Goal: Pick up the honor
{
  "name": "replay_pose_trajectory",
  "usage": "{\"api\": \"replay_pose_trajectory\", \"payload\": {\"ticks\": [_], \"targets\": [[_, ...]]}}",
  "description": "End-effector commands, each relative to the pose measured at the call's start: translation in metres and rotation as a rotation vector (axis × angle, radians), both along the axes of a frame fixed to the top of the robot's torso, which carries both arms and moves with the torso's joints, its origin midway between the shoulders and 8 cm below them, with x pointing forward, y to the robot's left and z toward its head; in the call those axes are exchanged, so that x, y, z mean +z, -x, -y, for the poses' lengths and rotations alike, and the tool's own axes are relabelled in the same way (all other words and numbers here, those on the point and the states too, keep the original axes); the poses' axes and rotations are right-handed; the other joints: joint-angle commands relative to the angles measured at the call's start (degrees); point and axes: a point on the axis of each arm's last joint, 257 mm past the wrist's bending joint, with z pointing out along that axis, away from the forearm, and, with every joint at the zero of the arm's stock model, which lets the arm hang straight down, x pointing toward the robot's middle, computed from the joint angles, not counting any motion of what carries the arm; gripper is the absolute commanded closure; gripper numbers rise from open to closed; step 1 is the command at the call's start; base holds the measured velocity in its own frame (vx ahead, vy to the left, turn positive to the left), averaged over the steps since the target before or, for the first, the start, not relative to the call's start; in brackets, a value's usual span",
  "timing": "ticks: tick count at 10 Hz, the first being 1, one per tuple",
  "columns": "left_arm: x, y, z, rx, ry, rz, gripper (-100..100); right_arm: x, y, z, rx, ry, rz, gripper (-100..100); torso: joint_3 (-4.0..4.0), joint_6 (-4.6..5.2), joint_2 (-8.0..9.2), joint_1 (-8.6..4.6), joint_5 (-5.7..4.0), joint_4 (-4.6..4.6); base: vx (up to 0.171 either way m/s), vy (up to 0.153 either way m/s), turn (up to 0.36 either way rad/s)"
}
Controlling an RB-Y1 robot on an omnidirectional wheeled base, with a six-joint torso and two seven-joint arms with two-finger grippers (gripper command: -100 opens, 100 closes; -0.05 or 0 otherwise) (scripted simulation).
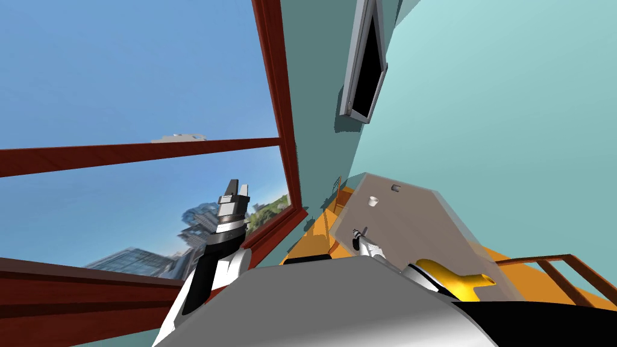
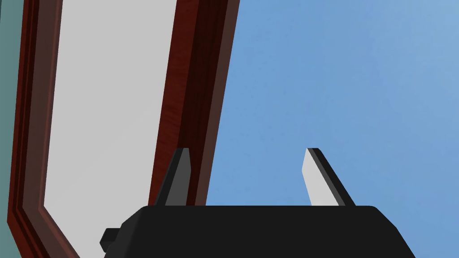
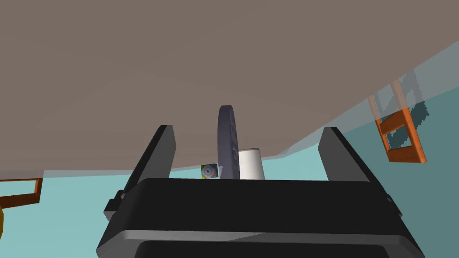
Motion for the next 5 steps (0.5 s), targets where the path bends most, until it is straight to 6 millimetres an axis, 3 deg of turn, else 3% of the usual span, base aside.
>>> {"api": "replay_pose_trajectory", "payload": {"ticks": [1,4,5], "targets": [[0.000,0.000,0.000,0.000,0.000,0.000,0,0.002,0.006,0.014,-0.011,0.040,-0.023,-100,0.00,0.00,0.00,0.00,0.00,0.00,0.001,-0.007,0.114],[0.000,0.000,0.000,0.000,0.000,0.000,0,0.007,0.013,0.034,-0.025,0.092,-0.050,-100,0.00,0.02,0.00,0.00,-0.01,0.00,0.001,-0.004,0.054],[0.000,0.000,0.000,0.000,0.000,0.000,0,0.005,0.011,0.029,-0.018,0.084,-0.048,-100,-0.01,0.00,-0.01,0.01,0.00,0.00,0.001,-0.003,0.015]]}}
